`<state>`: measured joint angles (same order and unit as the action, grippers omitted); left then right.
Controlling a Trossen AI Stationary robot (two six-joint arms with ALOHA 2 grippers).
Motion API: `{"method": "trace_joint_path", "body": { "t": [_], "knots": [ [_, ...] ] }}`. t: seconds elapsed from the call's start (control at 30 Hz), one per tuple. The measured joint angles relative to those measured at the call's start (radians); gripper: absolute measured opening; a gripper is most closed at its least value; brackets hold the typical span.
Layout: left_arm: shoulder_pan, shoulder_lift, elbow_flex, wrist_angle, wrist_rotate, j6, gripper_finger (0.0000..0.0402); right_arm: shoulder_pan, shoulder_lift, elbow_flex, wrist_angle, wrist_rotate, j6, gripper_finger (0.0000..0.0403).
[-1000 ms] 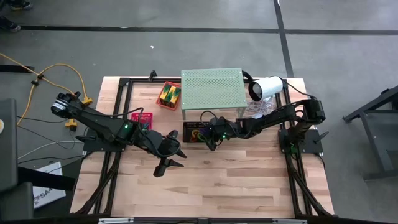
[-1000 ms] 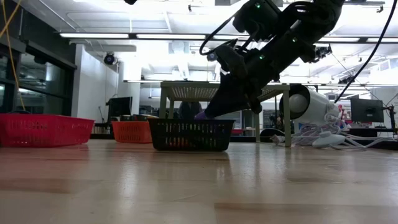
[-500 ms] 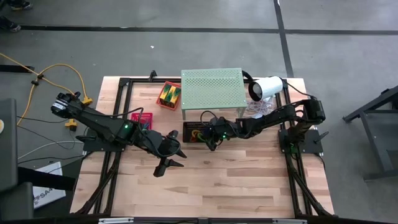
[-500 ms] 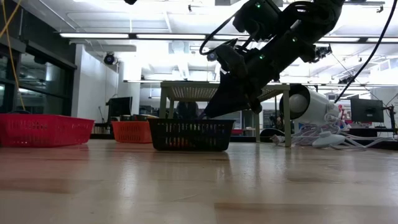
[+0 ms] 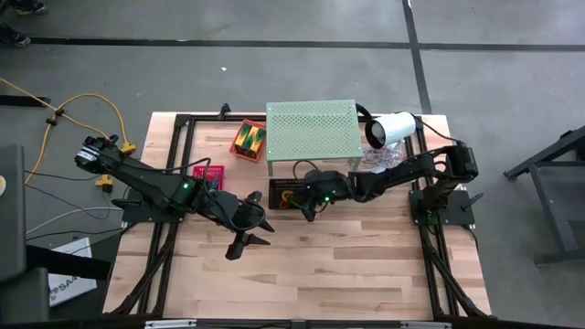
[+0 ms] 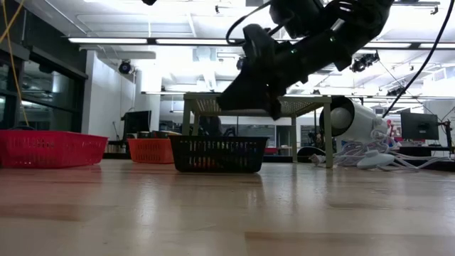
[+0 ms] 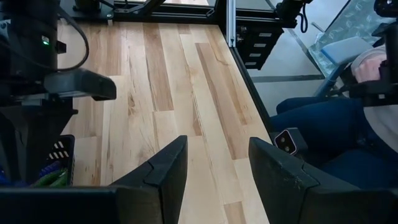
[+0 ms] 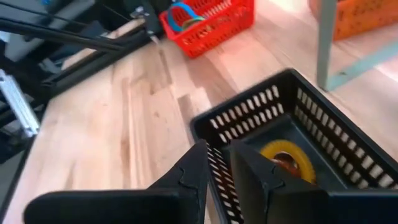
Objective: Pick & Place Office Desk Supplies
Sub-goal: Put the red bin with the rubber bands on the shelf
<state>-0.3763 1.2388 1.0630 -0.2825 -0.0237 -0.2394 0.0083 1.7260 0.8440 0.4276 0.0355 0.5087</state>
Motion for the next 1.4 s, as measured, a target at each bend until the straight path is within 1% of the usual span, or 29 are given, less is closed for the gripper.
{"method": "trace_joint_path", "body": {
  "t": [0.07,0.27,0.43,0.6,0.73,0.93,1.2,1.4],
  "knots": [
    [0.0,0.0,0.0,0.0,0.0,0.0,0.0166,-0.004,0.0,0.0,0.016,-0.017,-0.009,0.0058],
    [0.0,0.0,0.0,0.0,0.0,0.0,0.0166,-0.004,-0.01,0.0,0.013,-0.017,-0.027,0.0058],
    [0.0,0.0,0.0,0.0,0.0,0.0,0.0166,-0.004,-0.051,-0.001,-0.051,-0.001,-0.058,0.0058],
    [0.0,0.0,0.0,-0.001,0.0,0.0,0.0166,0.009,-0.149,-0.001,-0.184,0.065,-0.121,0.0058],
    [0.0,0.0,0.0,-0.001,0.0,0.0,0.0166,0.027,-0.227,-0.001,-0.279,0.093,-0.141,0.0058],
    [0.0,0.0,0.0,0.0,0.0,0.0,0.0166,0.031,-0.361,-0.011,-0.362,0.091,-0.15,0.0058],
    [0.0,0.0,0.0,0.0,0.0,0.0,0.0166,0.03,-0.583,-0.023,-0.472,0.097,-0.252,0.0058],
    [0.0,0.0,0.0,0.0,0.0,0.0,0.0166,0.011,-0.692,-0.023,-0.581,0.097,-0.252,0.0058]
  ]
}}
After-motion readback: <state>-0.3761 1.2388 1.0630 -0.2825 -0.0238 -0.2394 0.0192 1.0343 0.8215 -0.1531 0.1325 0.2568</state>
